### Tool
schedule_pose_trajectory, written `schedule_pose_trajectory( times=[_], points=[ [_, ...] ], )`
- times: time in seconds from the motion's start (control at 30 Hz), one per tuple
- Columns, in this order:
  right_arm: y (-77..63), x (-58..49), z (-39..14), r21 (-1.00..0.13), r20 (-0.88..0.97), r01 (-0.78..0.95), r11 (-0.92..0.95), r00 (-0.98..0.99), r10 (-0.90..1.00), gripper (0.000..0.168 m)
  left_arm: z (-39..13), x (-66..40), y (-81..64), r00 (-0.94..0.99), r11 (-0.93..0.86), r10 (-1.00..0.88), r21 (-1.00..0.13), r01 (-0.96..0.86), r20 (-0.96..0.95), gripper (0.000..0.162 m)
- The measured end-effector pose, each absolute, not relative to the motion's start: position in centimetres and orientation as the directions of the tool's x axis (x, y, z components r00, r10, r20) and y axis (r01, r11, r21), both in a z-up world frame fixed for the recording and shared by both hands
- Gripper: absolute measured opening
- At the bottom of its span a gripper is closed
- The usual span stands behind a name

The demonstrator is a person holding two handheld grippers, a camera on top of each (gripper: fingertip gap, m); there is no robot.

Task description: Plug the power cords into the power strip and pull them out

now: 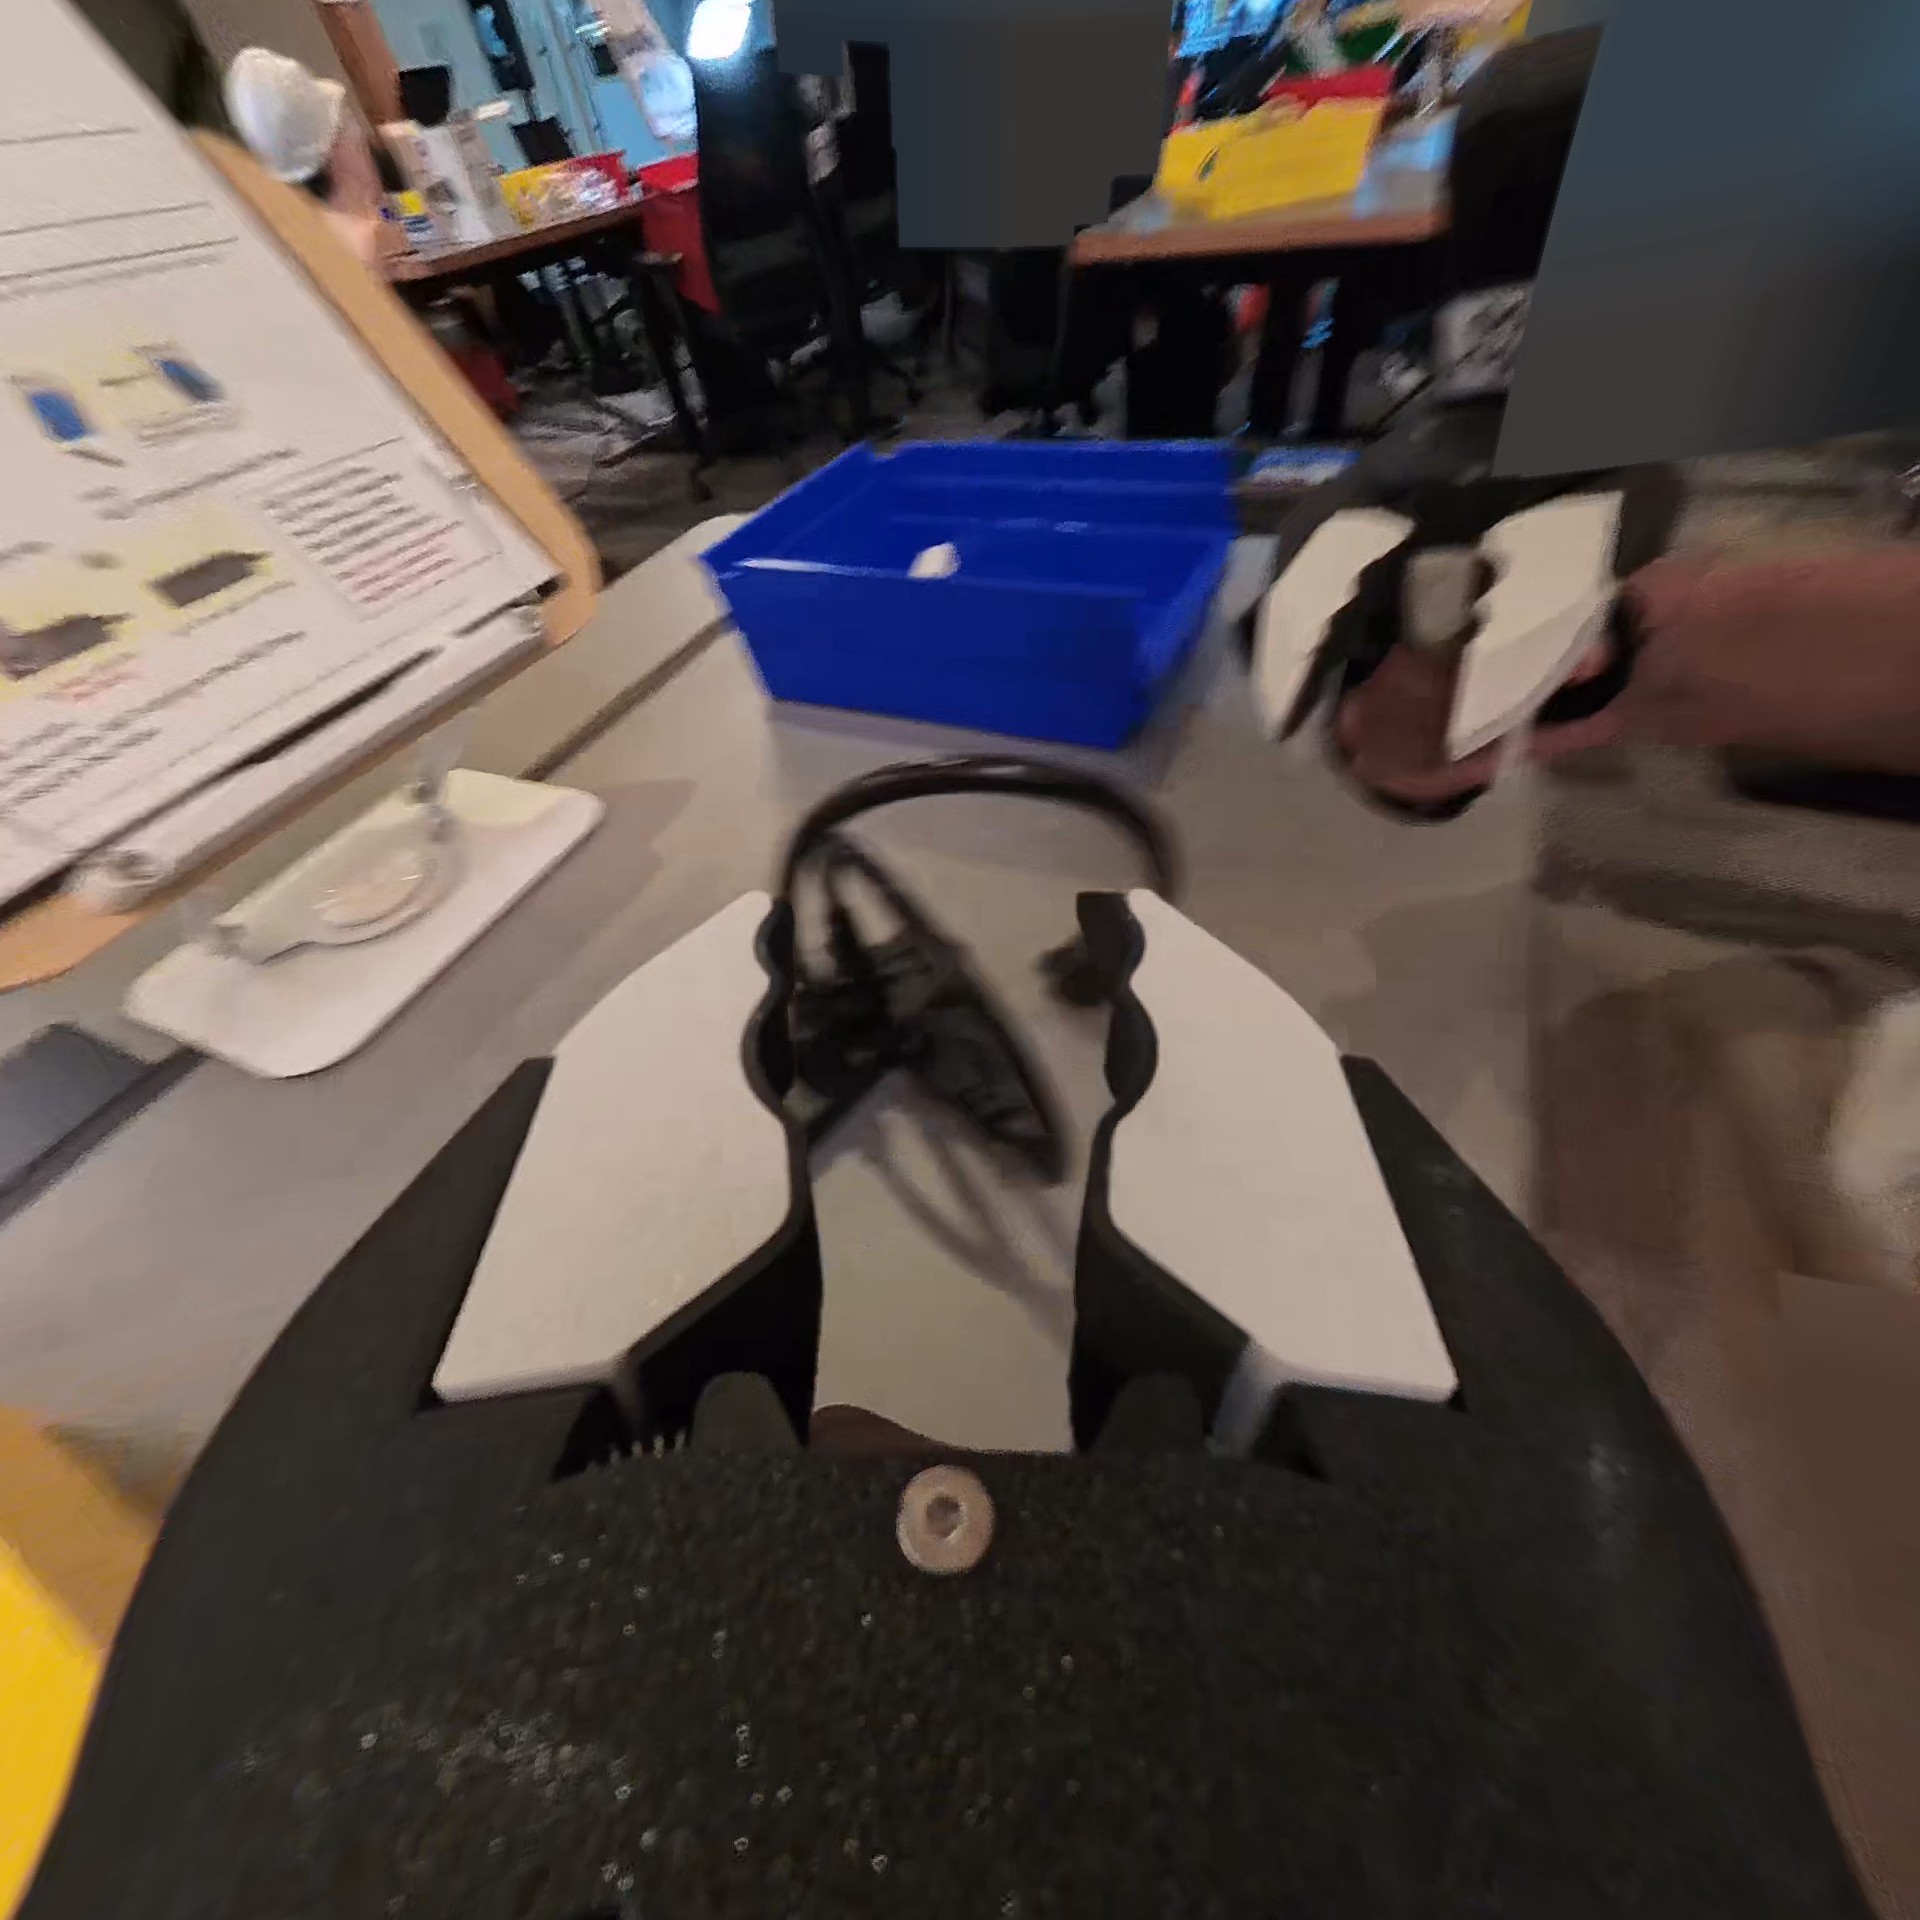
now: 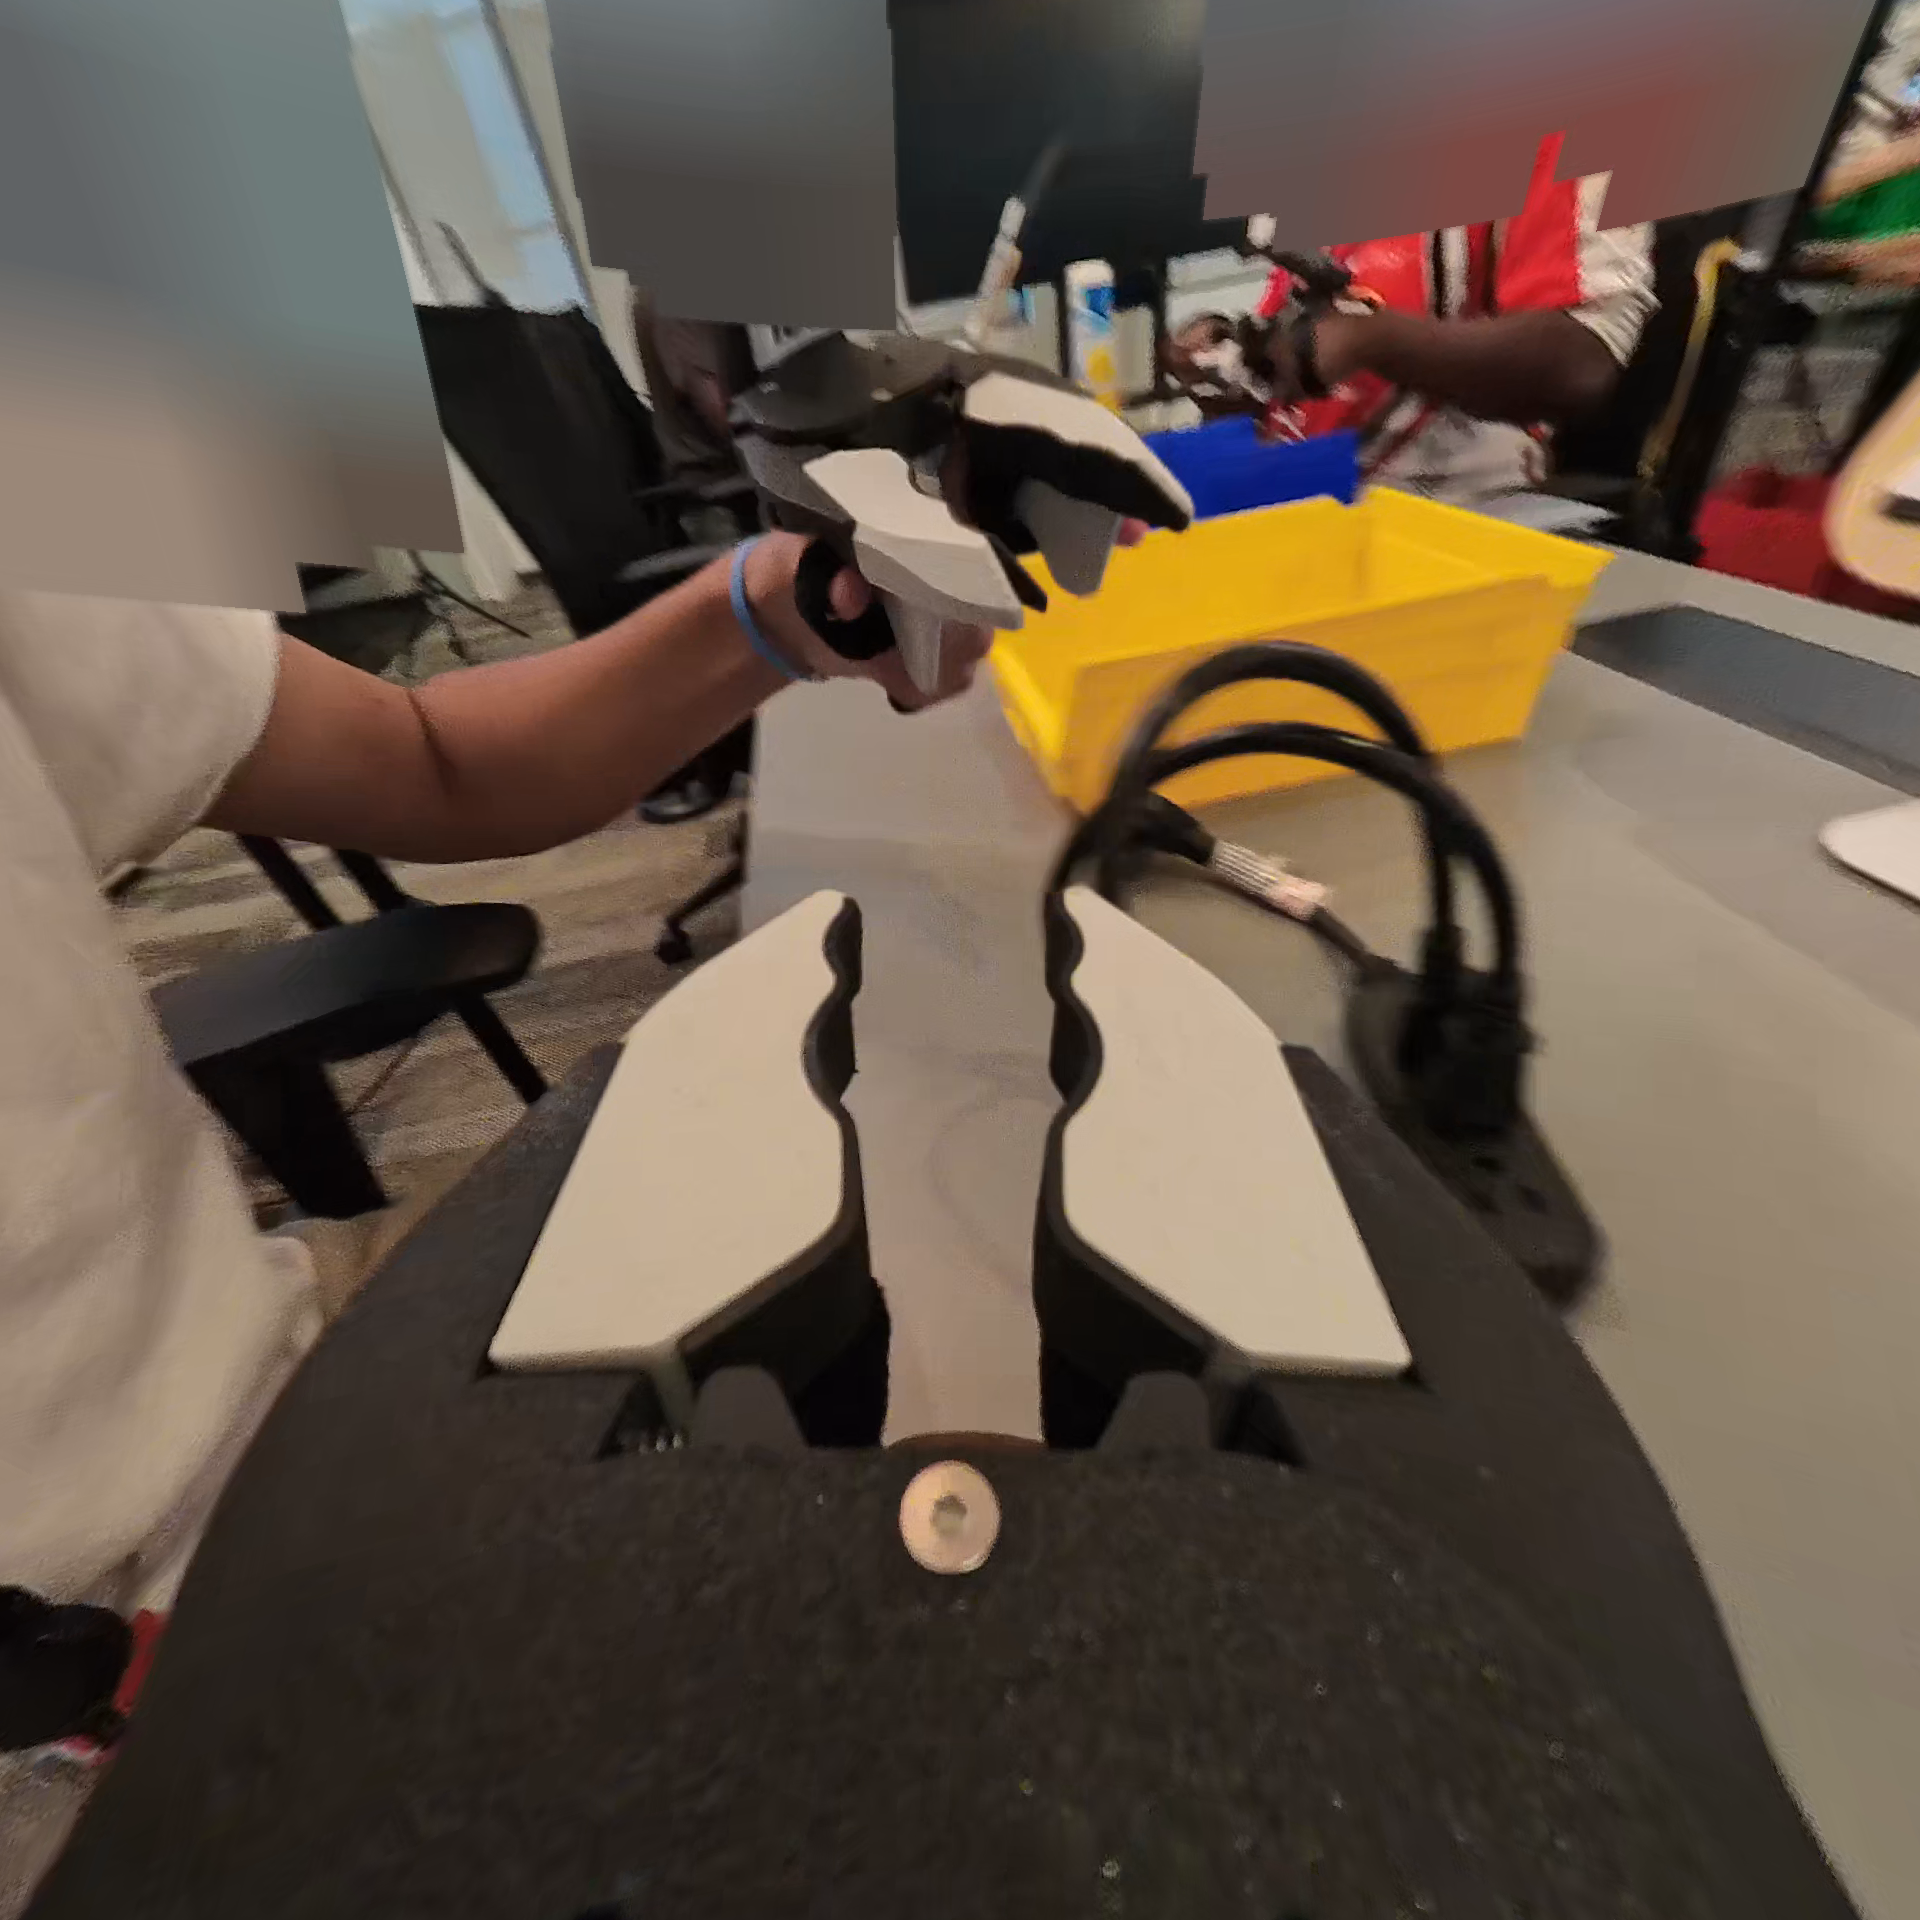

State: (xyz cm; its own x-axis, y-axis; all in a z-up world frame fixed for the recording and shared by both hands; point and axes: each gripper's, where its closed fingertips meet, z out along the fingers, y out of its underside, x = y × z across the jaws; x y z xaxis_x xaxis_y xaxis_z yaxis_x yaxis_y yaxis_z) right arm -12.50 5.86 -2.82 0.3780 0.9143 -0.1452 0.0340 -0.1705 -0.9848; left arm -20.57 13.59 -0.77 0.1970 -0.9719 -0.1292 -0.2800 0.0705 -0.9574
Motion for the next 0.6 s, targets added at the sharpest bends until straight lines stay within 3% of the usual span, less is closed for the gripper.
schedule_pose_trajectory(
  times=[0.23,0.6],
  points=[
    [-3.3,-16.5,-2.7,-0.977,-0.179,-0.148,-0.153,0.179,0.967,0.037,-3.0,-16.8,-0.7,0.083,-0.093,-0.993,-0.985,-0.147,0.081,0.054],
    [-6.2,-17.4,-4.5,-0.958,-0.258,-0.141,-0.249,0.052,0.965,0.037,-6.3,-13.5,-2.7,0.042,-0.206,-0.978,-0.968,-0.14,0.202,0.052]
  ],
)
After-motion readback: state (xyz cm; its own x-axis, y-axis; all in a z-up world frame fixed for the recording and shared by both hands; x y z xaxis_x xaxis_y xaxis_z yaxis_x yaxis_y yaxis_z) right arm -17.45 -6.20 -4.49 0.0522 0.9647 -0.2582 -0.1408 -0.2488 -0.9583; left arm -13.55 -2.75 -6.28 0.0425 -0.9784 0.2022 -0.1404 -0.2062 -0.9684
